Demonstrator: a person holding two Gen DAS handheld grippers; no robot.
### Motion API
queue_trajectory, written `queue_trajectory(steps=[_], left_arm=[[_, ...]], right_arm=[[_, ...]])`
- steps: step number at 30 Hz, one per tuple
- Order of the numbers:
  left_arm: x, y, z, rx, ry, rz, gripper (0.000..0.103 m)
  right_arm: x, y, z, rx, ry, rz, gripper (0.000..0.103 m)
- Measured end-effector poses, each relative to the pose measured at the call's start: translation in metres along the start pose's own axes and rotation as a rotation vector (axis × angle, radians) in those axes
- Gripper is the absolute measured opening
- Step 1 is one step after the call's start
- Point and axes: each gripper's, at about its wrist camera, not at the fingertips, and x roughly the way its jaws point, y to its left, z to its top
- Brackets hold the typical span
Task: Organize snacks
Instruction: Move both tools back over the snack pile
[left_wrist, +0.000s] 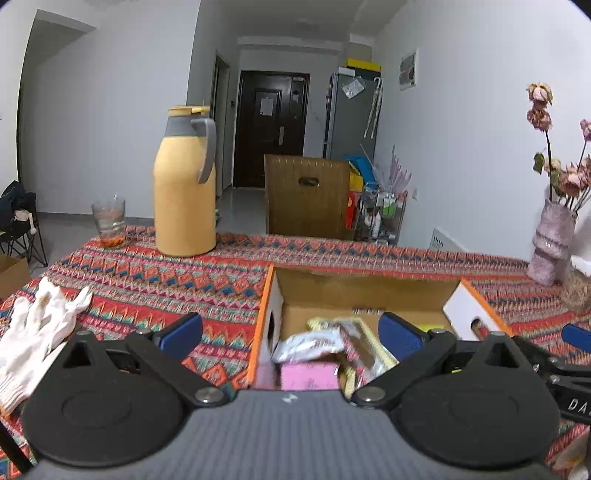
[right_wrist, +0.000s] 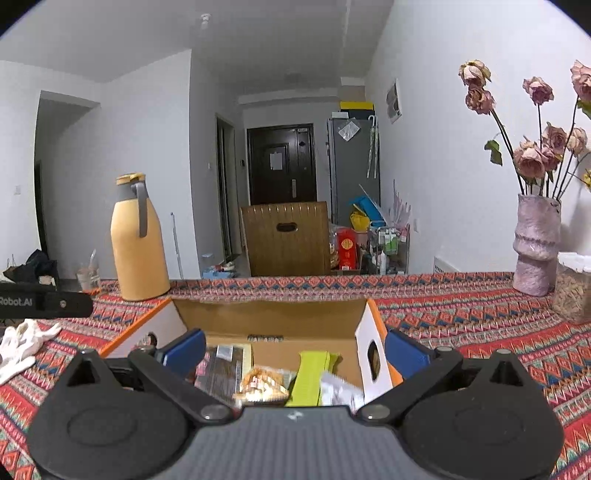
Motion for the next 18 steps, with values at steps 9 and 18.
queue_trajectory(steps=[9,18], left_arm=[[-0.017,0.019,-0.044,0.022,0.068,0.011,0.103],[-0.015,0.036,-0.078,-0.007,0.119,0.001,0.103]], right_arm=[[-0.025,0.001,-0.034,0.014,0.067,0.002,0.103],[-0.042,-0.001,-0.063,0.029,0.131,-0.034,0.103]])
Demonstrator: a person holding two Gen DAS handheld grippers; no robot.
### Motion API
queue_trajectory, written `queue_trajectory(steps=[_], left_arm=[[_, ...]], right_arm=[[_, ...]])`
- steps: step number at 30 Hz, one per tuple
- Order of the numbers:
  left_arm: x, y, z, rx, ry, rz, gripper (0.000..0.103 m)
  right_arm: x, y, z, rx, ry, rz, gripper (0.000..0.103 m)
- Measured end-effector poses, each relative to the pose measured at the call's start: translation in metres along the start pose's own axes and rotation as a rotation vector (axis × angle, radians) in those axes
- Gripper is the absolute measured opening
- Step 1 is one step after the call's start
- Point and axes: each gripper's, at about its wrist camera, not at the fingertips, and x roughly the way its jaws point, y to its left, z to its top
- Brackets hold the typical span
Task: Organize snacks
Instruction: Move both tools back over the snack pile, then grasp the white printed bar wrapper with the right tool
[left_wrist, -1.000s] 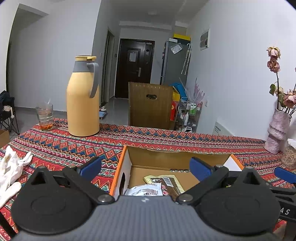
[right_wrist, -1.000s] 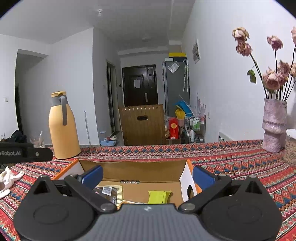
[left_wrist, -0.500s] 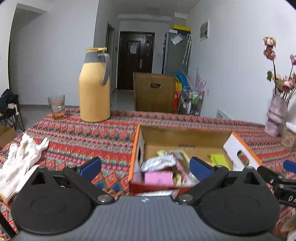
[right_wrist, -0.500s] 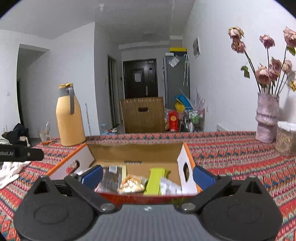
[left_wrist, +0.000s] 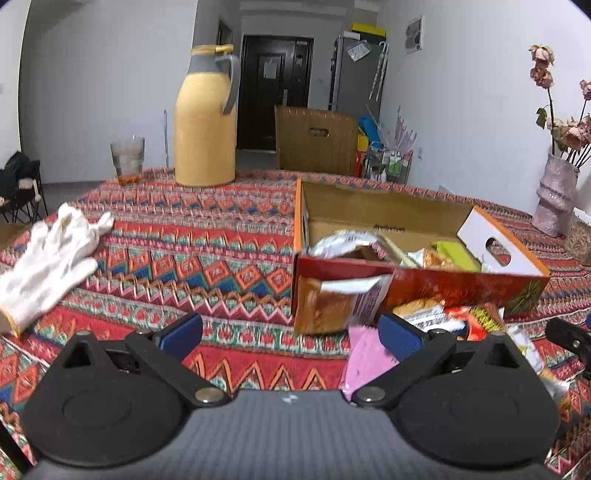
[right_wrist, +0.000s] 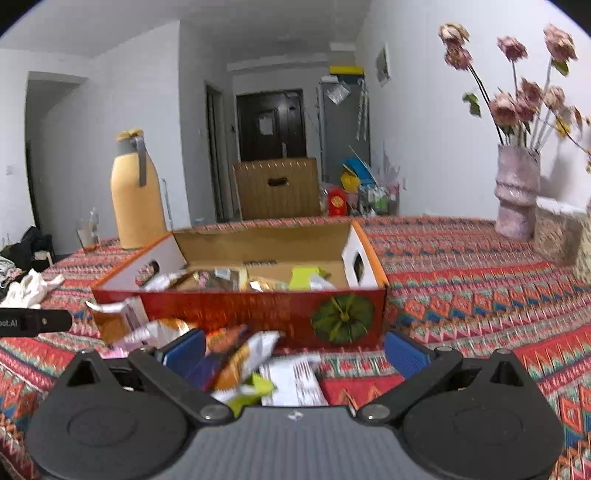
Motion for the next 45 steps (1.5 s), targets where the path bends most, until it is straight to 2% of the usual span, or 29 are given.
queue_trajectory(steps=[6,9,10,12,15,17,25,29,34,41,45], left_arm=[[0.013,0.005,-0.011,-0.016,0.014,0.0,0.103],[0.015,0.006,-0.013,-0.027,0.017,-0.015,0.103],[0.015,0.007,-0.013,-0.03,0.02,-0.015,0.103],[0.016,0.009,-0.015,-0.038,0.023,-0.021,0.103],[0.017,0.009,-0.015,-0.042,0.027,-0.025,0.103],[0.02,0.008,-0.015,-0.042,0.037,-0.027,0.103],[0.02,0.008,-0.015,-0.047,0.041,-0.034,0.103],[0.023,0.008,-0.015,-0.047,0.049,-0.034,0.103],[0.023,0.008,-0.016,-0.046,0.053,-0.033,0.103],[0.022,0.004,-0.013,-0.033,0.066,-0.022,0.103],[0.02,-0.011,-0.009,0.035,0.097,-0.038,0.103]], right_arm=[[-0.006,-0.009,-0.017,0.032,0.038,-0.038,0.103],[-0.004,-0.012,-0.019,0.033,0.062,-0.041,0.097],[-0.003,-0.012,-0.018,0.028,0.068,-0.04,0.092],[0.0,-0.01,-0.017,0.007,0.067,-0.035,0.089],[0.014,-0.007,-0.014,-0.016,0.108,-0.031,0.075],[0.023,-0.006,-0.012,-0.029,0.158,-0.008,0.058],[0.048,0.001,-0.012,-0.099,0.225,0.031,0.055],[0.056,-0.001,-0.01,-0.098,0.242,0.045,0.049],[0.058,-0.007,-0.012,-0.064,0.208,0.054,0.04],[0.036,-0.022,-0.006,-0.007,0.098,0.022,0.04],[0.027,-0.034,-0.004,0.019,0.048,-0.01,0.04]])
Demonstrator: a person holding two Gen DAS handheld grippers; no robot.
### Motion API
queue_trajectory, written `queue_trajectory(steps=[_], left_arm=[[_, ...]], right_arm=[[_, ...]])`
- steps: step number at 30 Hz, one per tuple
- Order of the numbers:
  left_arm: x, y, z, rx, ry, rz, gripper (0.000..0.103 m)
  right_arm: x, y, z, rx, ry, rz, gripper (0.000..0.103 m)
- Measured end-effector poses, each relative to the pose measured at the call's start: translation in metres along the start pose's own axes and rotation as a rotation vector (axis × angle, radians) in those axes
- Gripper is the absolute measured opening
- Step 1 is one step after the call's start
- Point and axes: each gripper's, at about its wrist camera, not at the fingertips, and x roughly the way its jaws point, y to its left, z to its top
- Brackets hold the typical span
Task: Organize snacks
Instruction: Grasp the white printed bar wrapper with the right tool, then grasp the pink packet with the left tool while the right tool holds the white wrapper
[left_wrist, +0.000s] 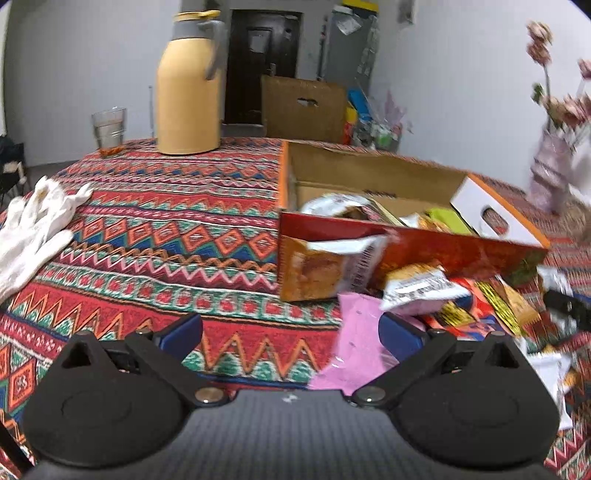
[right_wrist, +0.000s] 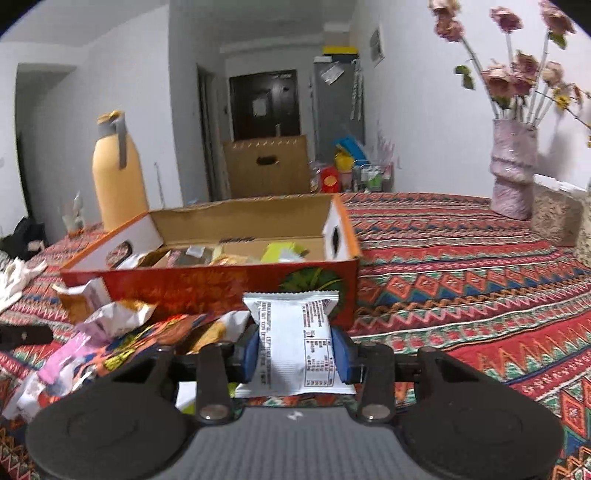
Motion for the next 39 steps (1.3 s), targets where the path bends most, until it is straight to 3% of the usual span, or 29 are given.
queue_trajectory(steps=[7,14,30,39], left_arm=[[0.017,-0.03,0.008,0.09,0.099,-0.004,0.103],[0.032,-0.052,0.009,0.157,0.136,0.008,0.103],[0.042,-0.058,0.009,0.121,0.185,-0.008,0.103],[0.034,-0.059,0.008,0.13,0.166,-0.034,0.102]], right_arm=[[0.003,-0.015,-0.004,0.05,-0.023,0.005,0.04],[0.003,-0.019,-0.009,0.074,-0.041,0.044,0.04],[-0.007,-0.02,-0.012,0.079,-0.091,0.111,0.04],[-0.008,-0.019,-0.012,0.08,-0.09,0.109,0.04]])
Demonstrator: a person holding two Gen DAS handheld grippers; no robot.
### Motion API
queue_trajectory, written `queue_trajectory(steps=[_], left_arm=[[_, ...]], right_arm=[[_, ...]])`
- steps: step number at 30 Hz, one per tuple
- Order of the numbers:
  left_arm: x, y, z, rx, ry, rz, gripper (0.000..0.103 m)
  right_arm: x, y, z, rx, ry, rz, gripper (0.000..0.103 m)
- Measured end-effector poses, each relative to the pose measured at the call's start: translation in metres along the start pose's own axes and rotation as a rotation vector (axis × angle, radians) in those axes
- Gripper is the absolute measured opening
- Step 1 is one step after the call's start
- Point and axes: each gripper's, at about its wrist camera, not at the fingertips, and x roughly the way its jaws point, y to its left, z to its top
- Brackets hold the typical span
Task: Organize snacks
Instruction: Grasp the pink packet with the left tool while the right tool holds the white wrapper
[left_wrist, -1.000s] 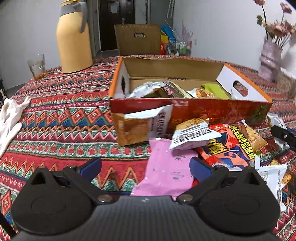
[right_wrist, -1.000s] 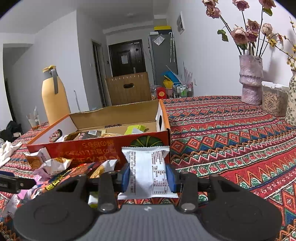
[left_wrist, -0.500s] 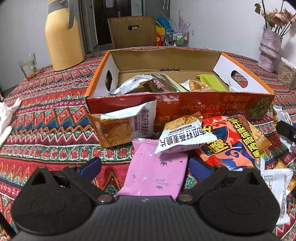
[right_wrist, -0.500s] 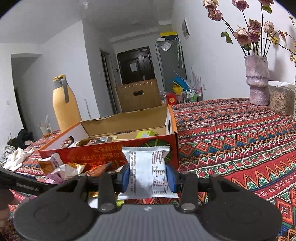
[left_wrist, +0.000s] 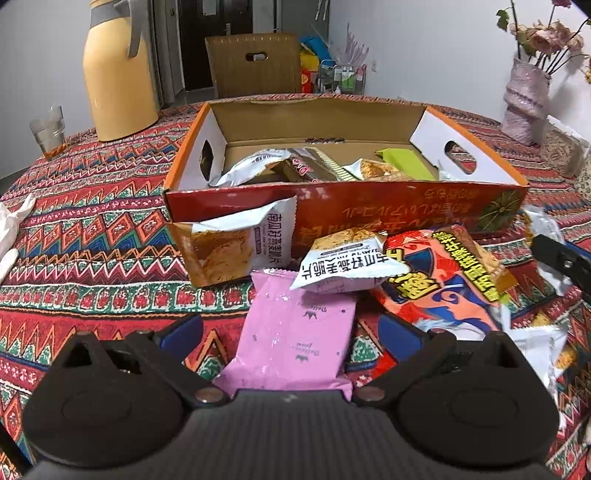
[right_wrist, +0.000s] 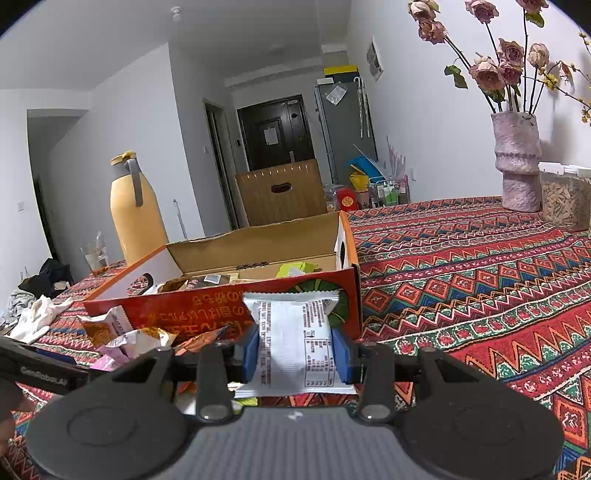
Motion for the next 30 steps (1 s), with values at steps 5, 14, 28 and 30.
queue_trajectory(steps=[5,14,28,30], left_arm=[[0.012,0.005,0.0,-0.04,0.032,-0.008,0.096],[0.01,0.01,-0.004,-0.039,0.03,0.006,0.09],[-0.004,0.009,-0.003,-0.02,-0.004,-0.011,0.083],[-0.002,0.008,-0.003,-0.02,0.006,-0.018,0.083]], right_arm=[[0.0,0.0,0.0,0.001,-0.001,0.0,0.04],[0.0,0.0,0.0,0.0,-0.001,0.0,0.04],[-0.001,0.001,0.001,0.0,-0.003,-0.002,0.04],[-0.001,0.0,0.001,0.0,-0.004,-0.001,0.04]])
